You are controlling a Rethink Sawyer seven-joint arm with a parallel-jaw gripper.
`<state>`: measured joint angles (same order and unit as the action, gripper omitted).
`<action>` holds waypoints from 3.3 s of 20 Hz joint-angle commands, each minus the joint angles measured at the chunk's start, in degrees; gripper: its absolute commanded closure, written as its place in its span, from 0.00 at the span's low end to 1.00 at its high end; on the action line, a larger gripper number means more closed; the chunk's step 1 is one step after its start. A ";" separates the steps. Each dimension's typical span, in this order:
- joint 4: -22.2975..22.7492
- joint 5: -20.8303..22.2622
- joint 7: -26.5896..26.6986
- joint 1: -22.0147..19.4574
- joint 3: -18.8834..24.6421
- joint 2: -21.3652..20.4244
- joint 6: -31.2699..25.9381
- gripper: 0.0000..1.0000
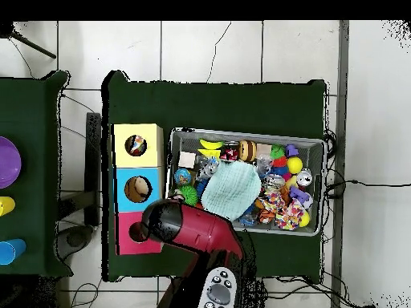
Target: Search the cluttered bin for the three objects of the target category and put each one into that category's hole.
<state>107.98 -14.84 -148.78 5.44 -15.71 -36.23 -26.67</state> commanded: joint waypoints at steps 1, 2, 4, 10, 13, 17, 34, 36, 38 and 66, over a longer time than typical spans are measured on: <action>-9.61 2.99 0.62 -1.77 3.60 -1.04 -10.10 0.00; -9.99 3.27 0.84 -1.98 3.63 -1.09 -10.49 0.00; -10.81 3.96 2.45 -3.49 4.41 -0.53 -10.37 0.00; -10.21 5.82 6.32 -8.10 7.63 0.69 -7.09 0.00; -7.96 6.96 6.46 -9.24 8.61 -0.15 -5.14 0.00; -5.54 9.59 8.13 -12.18 10.32 -0.99 -2.43 0.00; 0.89 20.21 9.50 -21.40 16.93 -5.04 0.50 0.00; 1.97 21.92 11.31 -23.88 18.03 -6.31 0.21 0.00; 2.92 23.59 13.18 -26.61 19.41 -7.40 -0.22 0.00; 1.27 44.05 14.53 -47.34 33.60 -2.16 0.45 0.00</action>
<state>109.92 23.35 -147.75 -40.13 10.82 -43.02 -28.63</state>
